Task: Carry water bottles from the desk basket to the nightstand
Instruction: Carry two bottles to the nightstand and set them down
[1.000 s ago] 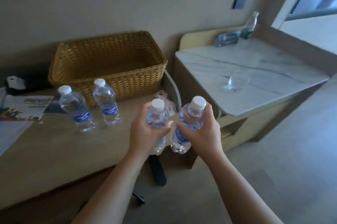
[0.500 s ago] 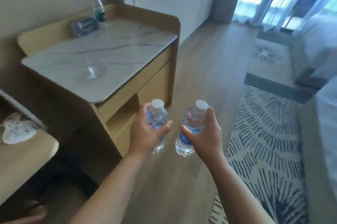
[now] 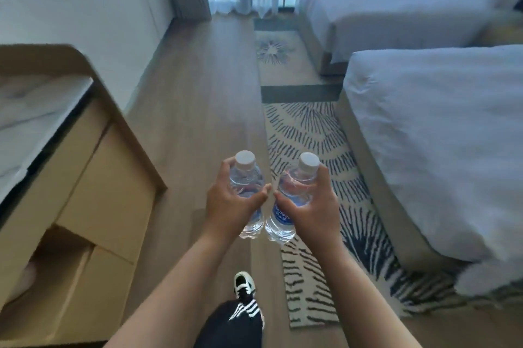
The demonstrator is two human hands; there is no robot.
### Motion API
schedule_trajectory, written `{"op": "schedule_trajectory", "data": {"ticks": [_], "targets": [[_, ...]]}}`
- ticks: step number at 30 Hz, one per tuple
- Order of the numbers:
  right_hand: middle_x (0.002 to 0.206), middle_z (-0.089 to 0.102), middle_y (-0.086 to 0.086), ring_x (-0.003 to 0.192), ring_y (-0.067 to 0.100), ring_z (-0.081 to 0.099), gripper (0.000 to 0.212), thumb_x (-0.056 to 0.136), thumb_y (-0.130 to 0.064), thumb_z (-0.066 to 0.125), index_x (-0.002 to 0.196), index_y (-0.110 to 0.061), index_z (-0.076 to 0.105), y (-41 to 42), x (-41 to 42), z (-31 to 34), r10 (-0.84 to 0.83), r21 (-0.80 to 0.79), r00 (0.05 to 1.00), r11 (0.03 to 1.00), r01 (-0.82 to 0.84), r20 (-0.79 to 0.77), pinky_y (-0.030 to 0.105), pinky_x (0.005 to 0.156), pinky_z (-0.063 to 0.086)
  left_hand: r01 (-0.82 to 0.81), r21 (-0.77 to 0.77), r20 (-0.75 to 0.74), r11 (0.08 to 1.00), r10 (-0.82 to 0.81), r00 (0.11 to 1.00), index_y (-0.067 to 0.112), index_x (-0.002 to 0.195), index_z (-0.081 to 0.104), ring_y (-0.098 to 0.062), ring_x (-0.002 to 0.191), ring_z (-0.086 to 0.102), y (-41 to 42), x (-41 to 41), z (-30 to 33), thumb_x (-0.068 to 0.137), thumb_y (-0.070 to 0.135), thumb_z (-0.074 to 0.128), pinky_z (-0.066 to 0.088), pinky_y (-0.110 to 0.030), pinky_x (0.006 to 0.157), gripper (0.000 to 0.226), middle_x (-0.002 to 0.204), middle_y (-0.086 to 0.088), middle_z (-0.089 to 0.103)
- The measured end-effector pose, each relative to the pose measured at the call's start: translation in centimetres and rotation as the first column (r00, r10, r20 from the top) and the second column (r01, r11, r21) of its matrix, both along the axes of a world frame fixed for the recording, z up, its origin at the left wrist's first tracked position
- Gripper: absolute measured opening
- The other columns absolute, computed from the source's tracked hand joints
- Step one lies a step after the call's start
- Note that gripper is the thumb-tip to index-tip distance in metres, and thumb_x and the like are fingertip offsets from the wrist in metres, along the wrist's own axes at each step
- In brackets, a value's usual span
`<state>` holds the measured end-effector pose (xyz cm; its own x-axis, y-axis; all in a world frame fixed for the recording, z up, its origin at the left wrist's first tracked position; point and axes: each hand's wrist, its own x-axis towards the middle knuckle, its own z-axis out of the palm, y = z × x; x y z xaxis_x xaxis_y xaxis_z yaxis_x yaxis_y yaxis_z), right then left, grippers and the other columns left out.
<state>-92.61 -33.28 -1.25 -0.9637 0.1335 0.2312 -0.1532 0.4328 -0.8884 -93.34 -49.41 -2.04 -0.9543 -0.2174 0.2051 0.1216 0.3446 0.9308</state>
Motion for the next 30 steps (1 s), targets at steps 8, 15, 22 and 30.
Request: {"op": "schedule_trajectory", "data": {"ticks": [8, 15, 22, 30], "targets": [[0.100, 0.067, -0.011, 0.090, 0.001, 0.064, 0.064, 0.064, -0.049, 0.079, 0.116, -0.035, 0.043, 3.2, -14.7, -0.8, -0.108, 0.047, 0.993, 0.993, 0.106, 0.039, 0.013, 0.072, 0.048, 0.116, 0.022, -0.045, 0.993, -0.115, 0.992, 0.059, 0.101, 0.047, 0.022, 0.085, 0.058, 4.0, -16.6, -0.9, 0.064, 0.035, 0.086, 0.040, 0.003, 0.063, 0.060, 0.094, 0.047, 0.057], [0.103, 0.066, -0.010, 0.091, 0.002, 0.065, 0.065, 0.066, -0.042, 0.082, 0.118, -0.030, 0.045, 4.6, -30.0, 1.4, -0.164, 0.035, 0.986, 0.986, 0.164, 0.007, 0.020, 0.076, 0.052, 0.153, 0.036, -0.052, 0.988, -0.151, 0.987, 0.057, 0.102, 0.045, 0.017, 0.085, 0.060, 5.7, -32.7, 1.1, 0.061, 0.049, 0.081, 0.042, 0.001, 0.064, 0.056, 0.097, 0.041, 0.059], [0.104, 0.064, -0.007, 0.093, 0.006, 0.063, 0.062, 0.067, -0.036, 0.082, 0.116, -0.028, 0.045, 6.6, -42.5, 0.7, -0.202, 0.039, 0.979, 0.979, 0.201, 0.028, 0.023, 0.076, 0.051, 0.180, 0.036, -0.036, 0.983, -0.179, 0.983, 0.048, 0.103, 0.049, 0.011, 0.085, 0.062, 7.0, -45.9, 0.1, 0.063, 0.040, 0.085, 0.045, -0.004, 0.068, 0.054, 0.096, 0.035, 0.062], [0.105, 0.063, -0.011, 0.093, 0.003, 0.062, 0.064, 0.068, -0.038, 0.081, 0.119, -0.030, 0.043, 10.3, -61.2, -0.9, -0.180, 0.042, 0.984, 0.983, 0.179, 0.012, 0.016, 0.074, 0.047, 0.194, 0.044, -0.019, 0.980, -0.193, 0.981, 0.039, 0.111, 0.052, 0.007, 0.086, 0.064, 10.8, -64.8, -1.4, 0.062, 0.048, 0.081, 0.046, -0.006, 0.068, 0.057, 0.093, 0.025, 0.066]]}}
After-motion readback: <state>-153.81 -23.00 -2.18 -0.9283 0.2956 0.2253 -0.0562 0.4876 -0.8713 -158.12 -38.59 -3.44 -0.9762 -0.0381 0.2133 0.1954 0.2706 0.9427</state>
